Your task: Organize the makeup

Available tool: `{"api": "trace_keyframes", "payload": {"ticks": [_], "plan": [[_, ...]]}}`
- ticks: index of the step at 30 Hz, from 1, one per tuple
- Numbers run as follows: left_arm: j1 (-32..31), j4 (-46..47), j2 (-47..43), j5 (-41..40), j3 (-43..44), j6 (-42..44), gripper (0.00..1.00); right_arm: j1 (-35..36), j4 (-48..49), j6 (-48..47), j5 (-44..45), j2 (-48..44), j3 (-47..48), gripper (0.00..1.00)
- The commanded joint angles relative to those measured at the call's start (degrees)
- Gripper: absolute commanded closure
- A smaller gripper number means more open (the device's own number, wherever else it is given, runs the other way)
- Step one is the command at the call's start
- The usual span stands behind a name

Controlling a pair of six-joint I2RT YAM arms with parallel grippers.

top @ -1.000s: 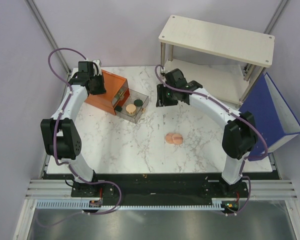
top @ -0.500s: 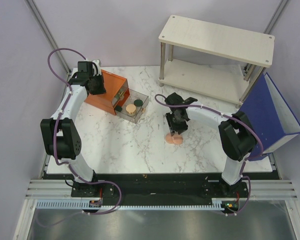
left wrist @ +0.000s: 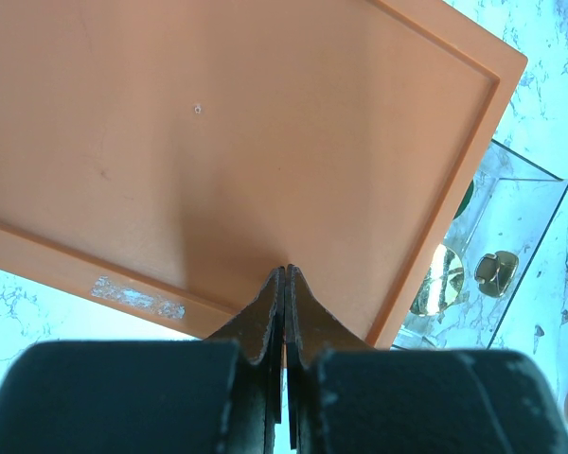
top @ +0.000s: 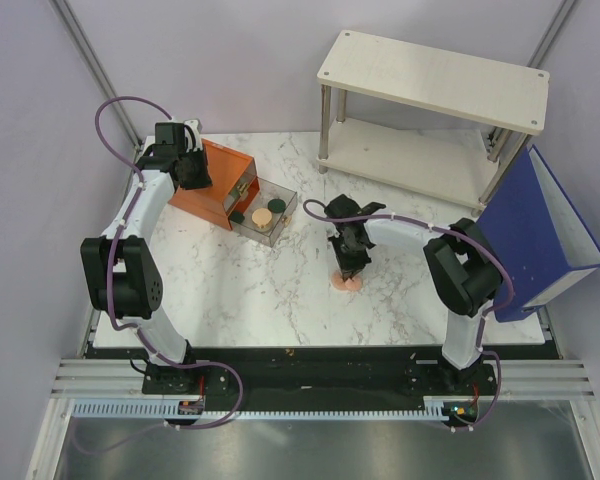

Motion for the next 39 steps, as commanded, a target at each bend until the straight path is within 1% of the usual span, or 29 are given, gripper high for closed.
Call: {"api": "trace_keyframes", "payload": {"ticks": [1,4,10,11,13,19,23,29,34,39], "plan": [[-0.1,-13.6,4.7,-1.1,-4.9,1.5,0.98,0.7,1.8,-0.7,-2.0,2.6,-0.1,0.98],[-0.2,-13.6,4.5,-1.4,-5.0,1.5,0.98,0.8,1.2,-1.2,-0.4,1.2,2.5,1.0],[-0.2,-13.6,4.1,-1.7,-5.3,1.5,0.98,0.6,-0.4,-1.3,-0.1,0.4,13.9,1.0],[-0.2,-13.6,4.1,-1.7,-5.3,1.5,0.98,0.6,-0.6,-1.1,-0.1,0.8,16.9,1.0],[-0.2,-13.6,4.0,-1.5,-5.5,1.4,0.98,0.6,-0.7,-0.5,-0.6,1.2,19.8,1.0],[-0.2,-13.5,4.3,-1.1,-5.2,1.3,0.98,0.6,1.6,0.4,-4.0,5.9,31.6,1.0],[-0.2,-13.5,4.0,-1.1,-5.2,1.4,0.98,0.7,2.6,2.4,-7.0,12.6,41.7,1.0],[-0.2,-13.5,3.7,-1.1,-5.2,1.2,0.98,1.0,7.2,5.2,-9.2,17.9,47.5,1.0],[-0.2,-13.5,3.5,-0.6,-5.5,0.9,0.98,1.3,8.2,7.0,-10.0,22.6,53.4,0.99],[-0.2,-13.6,3.2,-1.3,-5.6,1.4,0.98,2.0,10.6,8.1,-10.6,25.3,56.0,0.98]]}}
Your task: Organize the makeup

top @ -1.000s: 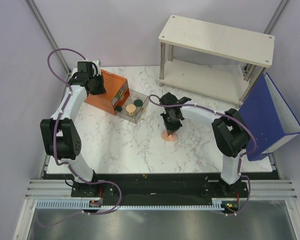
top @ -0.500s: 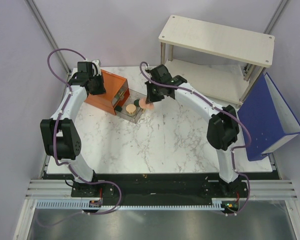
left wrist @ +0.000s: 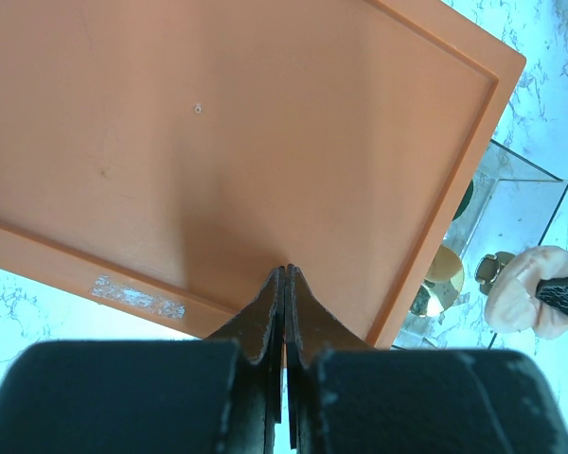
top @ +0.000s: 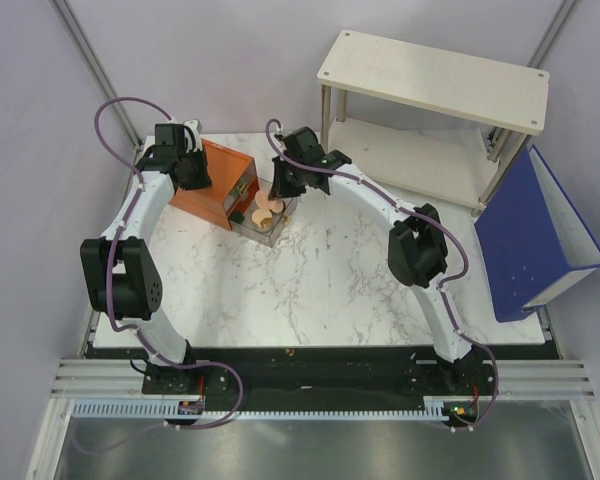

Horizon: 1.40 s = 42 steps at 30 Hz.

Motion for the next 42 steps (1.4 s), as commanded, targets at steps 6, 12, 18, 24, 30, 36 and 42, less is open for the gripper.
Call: {"api": "trace_keyframes", "payload": {"ticks": [6,12,18,24,30,36,42], "plan": [[-0.2,-14.4,3.8,-1.2,-4.5,1.3,0.98,0.9,6.1,3.1,-0.3,1.6,1.6,0.56],[-0.2,-14.3,3.7,-1.1,-4.4,1.4,0.98,0.8,10.2,3.7,2.2,-1.7,-4.2,0.39],[-0.2,-14.3,3.7,-1.1,-4.4,1.6,0.98,0.8,11.3,3.8,4.0,-4.5,-6.1,0.39],[-0.2,-14.4,3.6,-1.0,-4.5,1.6,0.98,-1.2,18.7,5.3,5.0,-13.8,-19.4,0.51],[-0.2,-14.4,3.7,-0.9,-4.3,1.4,0.98,-6.7,33.2,12.4,-5.1,-19.9,-35.6,1.0],[-0.2,-14.4,4.0,-0.4,-4.0,1.3,0.98,-7.7,33.8,12.8,-10.2,-15.9,-38.6,1.0],[-0.2,-14.4,3.7,-0.4,-4.0,1.2,0.98,-7.7,37.4,16.6,-13.6,-11.3,-37.8,1.0]]}}
